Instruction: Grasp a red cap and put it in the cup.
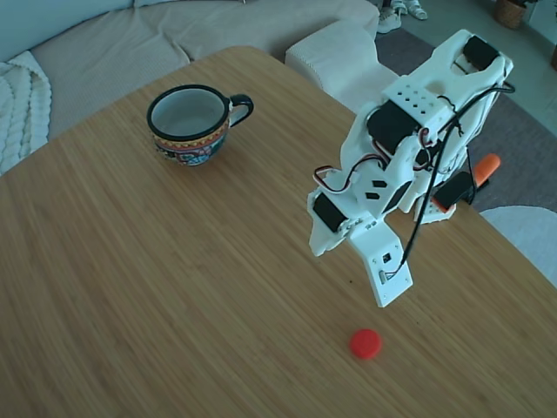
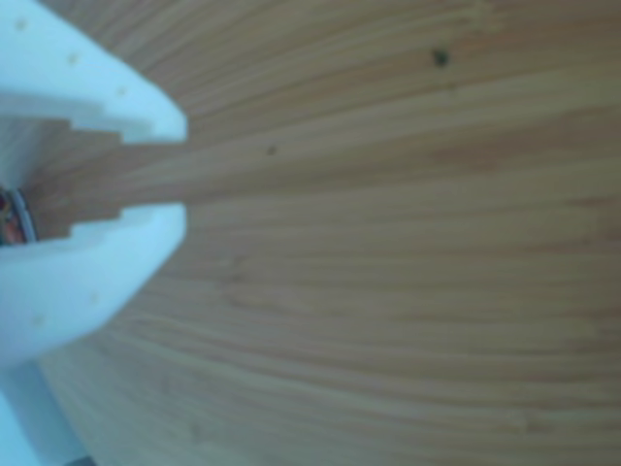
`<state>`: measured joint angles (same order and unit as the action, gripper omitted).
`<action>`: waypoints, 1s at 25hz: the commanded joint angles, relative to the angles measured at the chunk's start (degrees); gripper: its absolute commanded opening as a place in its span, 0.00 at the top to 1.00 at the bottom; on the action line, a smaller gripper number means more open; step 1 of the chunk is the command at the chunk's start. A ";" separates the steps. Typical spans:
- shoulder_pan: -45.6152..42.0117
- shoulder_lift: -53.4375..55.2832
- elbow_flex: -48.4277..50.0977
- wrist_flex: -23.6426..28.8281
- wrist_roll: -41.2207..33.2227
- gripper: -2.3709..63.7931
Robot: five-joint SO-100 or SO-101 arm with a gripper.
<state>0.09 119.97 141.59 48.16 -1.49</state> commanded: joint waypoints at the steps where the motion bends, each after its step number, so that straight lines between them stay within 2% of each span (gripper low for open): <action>1: 0.35 1.85 -0.53 -0.18 -0.09 0.90; 6: 0.62 0.97 -3.16 0.18 -0.09 0.90; 9: 2.72 1.41 -6.77 3.43 -0.18 0.90; 15: 2.55 0.88 -22.06 11.60 -0.09 0.90; 20: -3.25 -0.79 -31.38 15.73 0.00 0.90; 25: -10.46 -11.60 -38.67 16.08 0.35 0.90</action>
<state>-8.88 111.80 108.46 63.90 -1.49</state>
